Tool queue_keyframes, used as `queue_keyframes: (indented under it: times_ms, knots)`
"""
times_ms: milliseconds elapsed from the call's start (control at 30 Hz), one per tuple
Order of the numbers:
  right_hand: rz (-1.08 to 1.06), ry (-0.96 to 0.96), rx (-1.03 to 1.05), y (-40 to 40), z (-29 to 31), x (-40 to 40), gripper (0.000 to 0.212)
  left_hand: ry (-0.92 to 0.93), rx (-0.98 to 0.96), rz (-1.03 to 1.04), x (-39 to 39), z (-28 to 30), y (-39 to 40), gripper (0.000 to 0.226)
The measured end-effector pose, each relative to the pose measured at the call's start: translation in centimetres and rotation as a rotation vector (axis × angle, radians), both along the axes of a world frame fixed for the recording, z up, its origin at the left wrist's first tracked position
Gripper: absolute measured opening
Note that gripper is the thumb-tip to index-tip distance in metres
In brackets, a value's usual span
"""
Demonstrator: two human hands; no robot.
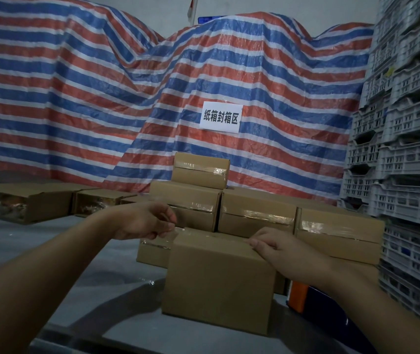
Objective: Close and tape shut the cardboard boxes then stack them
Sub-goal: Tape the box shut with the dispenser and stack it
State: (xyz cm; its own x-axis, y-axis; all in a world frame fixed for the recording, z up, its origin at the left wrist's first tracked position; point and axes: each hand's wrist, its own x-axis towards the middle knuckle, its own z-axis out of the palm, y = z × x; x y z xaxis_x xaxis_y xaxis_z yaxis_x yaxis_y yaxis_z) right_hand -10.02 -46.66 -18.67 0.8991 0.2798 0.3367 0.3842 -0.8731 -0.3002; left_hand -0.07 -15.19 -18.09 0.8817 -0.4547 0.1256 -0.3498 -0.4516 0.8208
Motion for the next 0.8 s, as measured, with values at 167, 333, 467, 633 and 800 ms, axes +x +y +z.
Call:
queue_keyframes:
  times_ms: [167, 333, 467, 633, 800]
  knots:
    - [-0.006, -0.001, 0.015, 0.2, 0.0, 0.0, 0.035, 0.005, -0.096, -0.067, -0.1, 0.0, 0.7, 0.024]
    - [-0.010, 0.006, 0.013, 0.1, 0.0, -0.1, 0.036, 0.071, 0.009, -0.094, 0.5, -0.1, 1.0, 0.032]
    - [-0.005, -0.003, 0.002, 0.0, 0.0, -0.1, 0.036, 0.175, 0.034, -0.127, 1.1, -0.5, 1.2, 0.036]
    - [0.000, 0.002, 0.018, 0.0, -0.1, 0.0, 0.034, 0.290, -0.218, -0.208, 1.1, -2.6, 1.0, 0.044]
    - [0.002, -0.004, 0.025, -0.1, -0.3, 0.3, 0.035, 0.461, -0.624, -0.275, 0.1, -5.7, -0.7, 0.039]
